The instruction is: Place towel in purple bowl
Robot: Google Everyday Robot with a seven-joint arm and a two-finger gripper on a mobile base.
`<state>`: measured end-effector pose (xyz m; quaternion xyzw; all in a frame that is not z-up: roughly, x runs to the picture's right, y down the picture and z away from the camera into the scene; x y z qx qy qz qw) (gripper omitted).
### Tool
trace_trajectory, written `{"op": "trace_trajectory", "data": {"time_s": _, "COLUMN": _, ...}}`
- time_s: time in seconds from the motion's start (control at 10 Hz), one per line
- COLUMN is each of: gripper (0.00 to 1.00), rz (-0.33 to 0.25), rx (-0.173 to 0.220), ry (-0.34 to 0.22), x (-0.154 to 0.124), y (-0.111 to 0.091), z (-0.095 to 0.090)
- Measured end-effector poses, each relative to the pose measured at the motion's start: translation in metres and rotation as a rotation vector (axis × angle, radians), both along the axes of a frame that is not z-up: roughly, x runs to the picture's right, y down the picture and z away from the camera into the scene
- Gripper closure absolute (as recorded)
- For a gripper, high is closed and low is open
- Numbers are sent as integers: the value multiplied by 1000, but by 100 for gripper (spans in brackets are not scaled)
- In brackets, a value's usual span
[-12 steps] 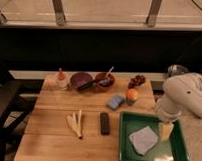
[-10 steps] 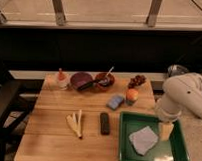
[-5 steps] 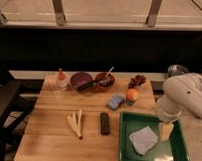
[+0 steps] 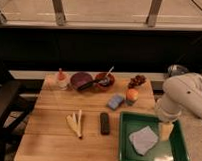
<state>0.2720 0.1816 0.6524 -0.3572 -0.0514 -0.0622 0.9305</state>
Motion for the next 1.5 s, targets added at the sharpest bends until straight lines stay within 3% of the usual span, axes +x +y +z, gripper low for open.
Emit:
{"op": "trace_trajectory", "data": {"time_s": 1.1, "gripper": 20, "rz": -5, "rx": -1, "ry": -4, "x": -1, "y": 0, "z": 0}}
{"op": "trace_trajectory", "data": {"time_s": 1.3, "gripper": 20, "rz": -37, "rx": -18, "ry": -54, "x": -14, "y": 16, "z": 5}}
{"op": "trace_trajectory", "data": {"time_s": 1.5, "gripper": 20, "rz": -54, "rx": -10, "ry": -100, "x": -31, "y": 36, "z": 18}}
